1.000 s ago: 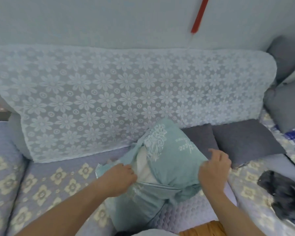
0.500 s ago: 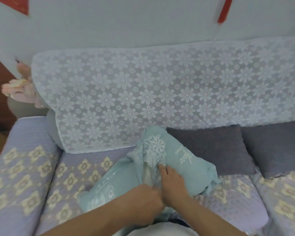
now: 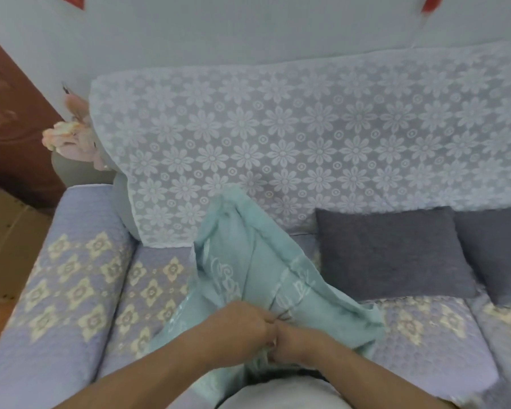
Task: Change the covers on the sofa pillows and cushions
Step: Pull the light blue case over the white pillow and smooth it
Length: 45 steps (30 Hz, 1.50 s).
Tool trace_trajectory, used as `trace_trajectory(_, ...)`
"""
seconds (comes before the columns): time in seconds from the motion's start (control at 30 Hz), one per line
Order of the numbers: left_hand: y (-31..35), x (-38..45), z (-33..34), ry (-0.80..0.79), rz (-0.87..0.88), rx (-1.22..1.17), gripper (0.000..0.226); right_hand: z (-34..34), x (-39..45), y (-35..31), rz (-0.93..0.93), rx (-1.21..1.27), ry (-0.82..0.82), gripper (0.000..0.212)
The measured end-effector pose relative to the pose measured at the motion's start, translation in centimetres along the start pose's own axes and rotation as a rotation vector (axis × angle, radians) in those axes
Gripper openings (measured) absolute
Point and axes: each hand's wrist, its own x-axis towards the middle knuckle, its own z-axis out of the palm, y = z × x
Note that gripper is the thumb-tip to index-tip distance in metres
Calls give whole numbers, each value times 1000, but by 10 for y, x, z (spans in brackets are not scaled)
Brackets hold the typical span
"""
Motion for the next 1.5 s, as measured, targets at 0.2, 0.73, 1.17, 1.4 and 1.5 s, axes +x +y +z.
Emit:
trace_trajectory(0.2,5,-10,-10,2,97,-110,17,-2,14,-20,-87,62,72,30)
trace_trajectory(0.73,-144,-26,-71,-580,-390,336,55,31,-56,63,-66,-149,830,30)
trace_trajectory(1.17,-118,-6,-17,-544,-572,-248,51,38,-47,77,234,62,677,22)
trace_trajectory(1.4,-134,-22,-4,-366,-481,-493,35,17,-38,77,214,-14,474,62)
trace_trajectory(1.5,-130,-9,6,-536,-364,133,46,19,-25,68,174,-217,433,64)
